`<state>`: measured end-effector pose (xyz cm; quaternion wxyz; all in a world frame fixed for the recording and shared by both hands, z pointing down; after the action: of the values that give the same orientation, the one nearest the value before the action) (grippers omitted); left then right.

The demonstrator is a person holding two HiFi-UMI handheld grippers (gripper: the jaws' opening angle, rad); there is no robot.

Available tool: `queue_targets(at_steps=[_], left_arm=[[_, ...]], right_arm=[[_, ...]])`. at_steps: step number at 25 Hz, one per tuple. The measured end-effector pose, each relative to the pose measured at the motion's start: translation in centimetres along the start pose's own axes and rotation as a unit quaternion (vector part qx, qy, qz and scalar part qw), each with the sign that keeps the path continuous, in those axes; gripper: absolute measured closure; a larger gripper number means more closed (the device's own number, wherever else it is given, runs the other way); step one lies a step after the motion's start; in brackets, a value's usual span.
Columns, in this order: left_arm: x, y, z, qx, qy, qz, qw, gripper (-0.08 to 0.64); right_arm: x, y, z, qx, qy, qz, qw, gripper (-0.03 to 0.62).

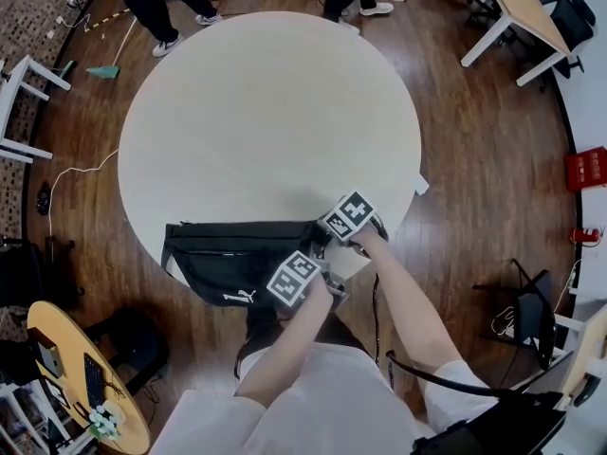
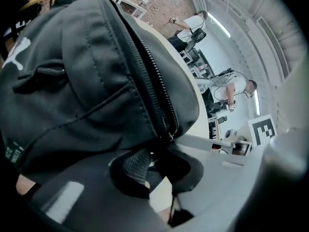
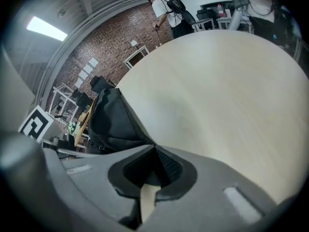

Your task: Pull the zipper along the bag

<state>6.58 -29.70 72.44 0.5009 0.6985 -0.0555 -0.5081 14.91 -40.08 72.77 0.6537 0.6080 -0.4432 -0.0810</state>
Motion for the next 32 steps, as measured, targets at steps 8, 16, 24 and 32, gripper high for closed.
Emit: queue_targets(at_steps=[8,16,24,32], left_arm=[[-0.4,-2.0,-1.3,-0.034,0.056,-0.035,0.9973,0.540],[-0.7,-6.9,-1.2,-0.097,0.135,-0.071,0.9836,0.540],[-3.9,-14.6,7.0,-0.061,0.210,-0.090,0.9717,0.540],[-10.6,-21.6,20.2,0.035,0.250,-0.019,0.9673,0.540]], right_arm=[[0.0,0.0,-0.2,0.002,0.007,-0.010,1.000,0.604],[-0.2,0.1,-0.2,0.002,0.029,-0.041,0.999,0.604],[-1.0,0.4,0.1,-0.035,0.046,-0.107,0.993,0.603],[-0.9,0.3,-0.3,-0.032,0.102,-0.135,0.985,0.601]])
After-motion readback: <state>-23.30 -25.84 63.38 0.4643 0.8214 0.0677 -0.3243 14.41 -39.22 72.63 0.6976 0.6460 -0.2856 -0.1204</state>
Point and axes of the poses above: the fingertips, and each gripper's own axes: y forward along the fingers, x to its right, z out of its top, the point moved 7 cm from there along -y, backward along the fingers, and after that the axes turned 11 degrees about -x, right-handed, at the moved point
